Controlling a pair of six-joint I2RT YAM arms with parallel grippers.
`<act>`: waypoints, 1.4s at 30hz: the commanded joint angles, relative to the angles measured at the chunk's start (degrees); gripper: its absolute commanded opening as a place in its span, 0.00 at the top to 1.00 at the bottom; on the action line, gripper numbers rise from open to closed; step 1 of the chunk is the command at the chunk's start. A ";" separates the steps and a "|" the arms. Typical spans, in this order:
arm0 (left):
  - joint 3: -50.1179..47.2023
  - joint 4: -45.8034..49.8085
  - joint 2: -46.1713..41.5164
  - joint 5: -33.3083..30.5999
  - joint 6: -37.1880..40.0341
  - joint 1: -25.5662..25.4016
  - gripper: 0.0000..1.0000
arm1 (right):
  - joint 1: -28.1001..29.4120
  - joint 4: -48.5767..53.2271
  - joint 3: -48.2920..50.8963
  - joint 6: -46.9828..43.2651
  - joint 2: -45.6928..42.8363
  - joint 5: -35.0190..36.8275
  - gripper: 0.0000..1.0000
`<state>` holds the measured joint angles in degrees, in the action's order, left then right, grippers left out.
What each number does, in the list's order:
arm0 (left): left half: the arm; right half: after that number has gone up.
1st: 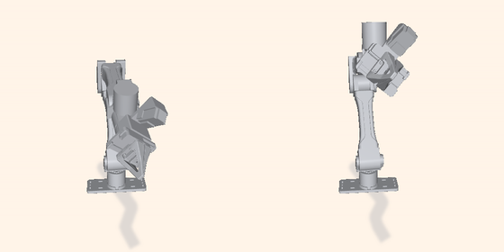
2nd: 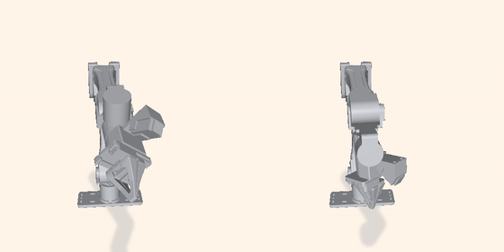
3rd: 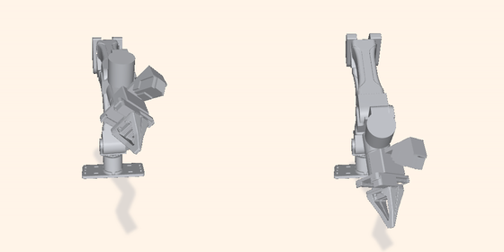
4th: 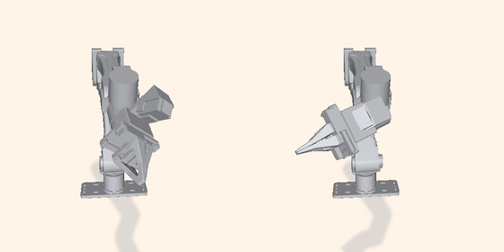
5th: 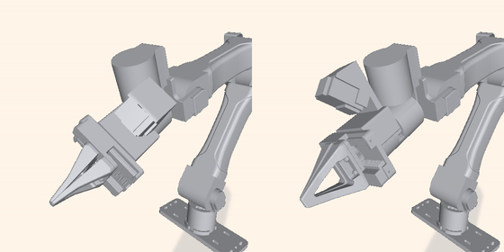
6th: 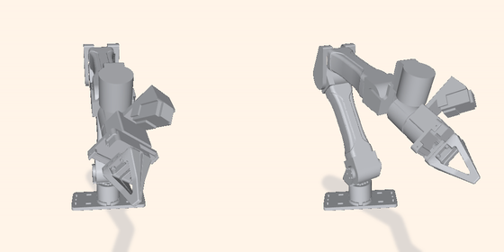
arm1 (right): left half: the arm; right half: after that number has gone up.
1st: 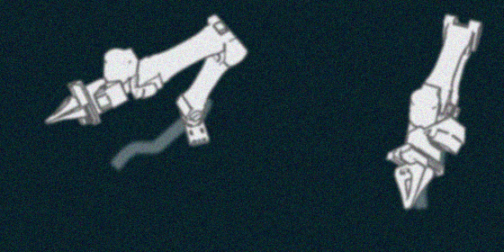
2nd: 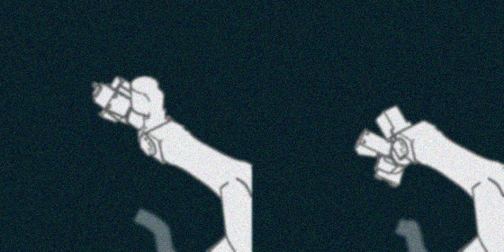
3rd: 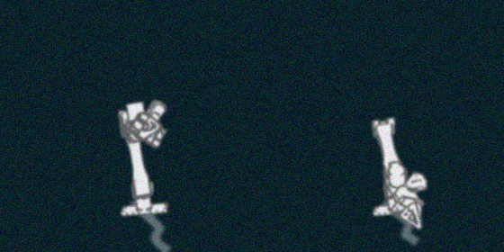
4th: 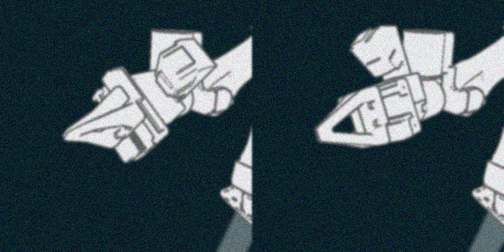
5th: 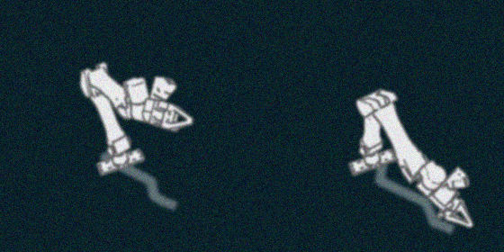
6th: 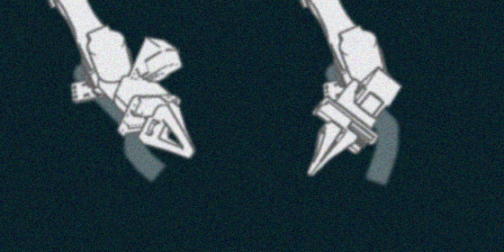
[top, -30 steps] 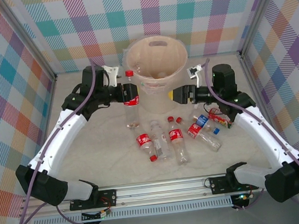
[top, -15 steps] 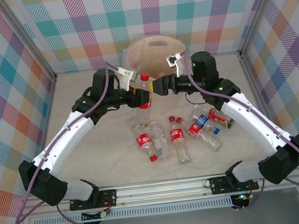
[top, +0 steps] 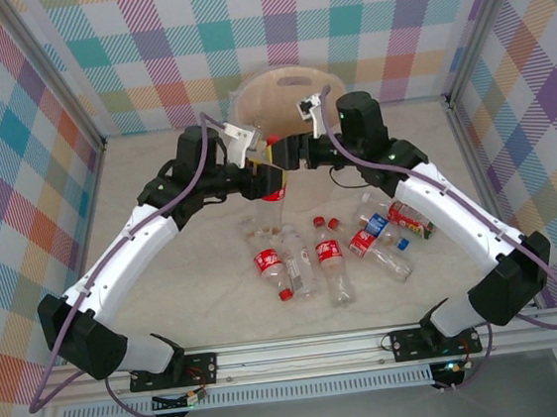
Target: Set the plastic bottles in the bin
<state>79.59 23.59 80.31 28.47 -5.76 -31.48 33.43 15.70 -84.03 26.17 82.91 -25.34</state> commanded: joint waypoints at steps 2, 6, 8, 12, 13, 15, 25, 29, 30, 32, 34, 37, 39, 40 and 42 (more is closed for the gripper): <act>1.36 -2.85 -0.05 1.56 -1.45 -0.67 0.65 | 0.50 -3.45 -1.57 0.93 2.17 -1.44 0.33; 1.22 -2.68 -0.12 2.16 -0.92 -0.77 0.65 | 0.50 -4.67 -1.40 1.51 2.69 -1.29 0.39; 0.96 -2.67 -0.31 2.57 -0.56 -0.77 0.65 | 0.49 -4.46 -1.24 1.53 2.60 -0.29 0.42; 0.87 -2.86 -0.11 2.54 -0.29 -0.86 0.65 | 0.50 -4.55 -1.43 1.60 2.84 -0.19 0.50; 0.94 -3.02 0.06 2.33 -0.50 -0.86 0.65 | 0.53 -4.31 -1.42 1.56 2.81 -0.23 0.51; 0.88 -3.55 0.18 2.20 -0.86 -0.85 0.65 | 0.49 -3.82 -1.34 1.35 2.56 -0.04 0.54; -1.05 -5.95 -0.54 2.24 -2.41 -0.86 0.50 | 0.50 -1.27 -1.87 -0.93 1.64 1.49 0.63; -3.02 -7.15 -2.95 -0.19 -2.59 -0.86 0.15 | 0.48 0.41 -4.22 -1.90 2.06 2.55 0.66; -3.52 -8.65 -3.26 -0.25 -2.18 -0.86 0.04 | 0.56 0.92 -4.89 -2.26 2.20 2.85 0.66; -4.42 -9.97 -4.11 0.34 -1.21 -0.79 0.00 | 0.53 2.56 -6.56 -3.09 2.47 4.32 0.68; -5.85 -11.64 -5.69 1.46 -0.75 -0.77 0.00 | 0.41 4.76 -8.93 -3.81 2.93 5.27 0.69; -7.55 -12.68 -9.32 0.82 0.10 -0.70 0.00 | 0.41 7.18 -13.51 -4.84 3.80 5.48 0.69; -7.19 -11.29 -11.13 -0.14 -0.07 -0.05 0.00 | 0.39 8.30 -17.07 -6.04 4.95 5.78 0.70; -7.06 -11.56 -11.87 -0.25 -0.70 0.57 0.00 | 0.39 9.02 -19.34 -6.95 5.65 6.22 0.70; -7.28 -14.64 -12.85 0.16 -2.78 2.11 0.00 | -0.01 9.86 -23.50 -7.91 6.88 6.62 0.70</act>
<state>72.23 13.74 69.78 28.47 -7.73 -30.92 33.71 23.44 -102.41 21.37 88.42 -19.88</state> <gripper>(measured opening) 0.996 0.335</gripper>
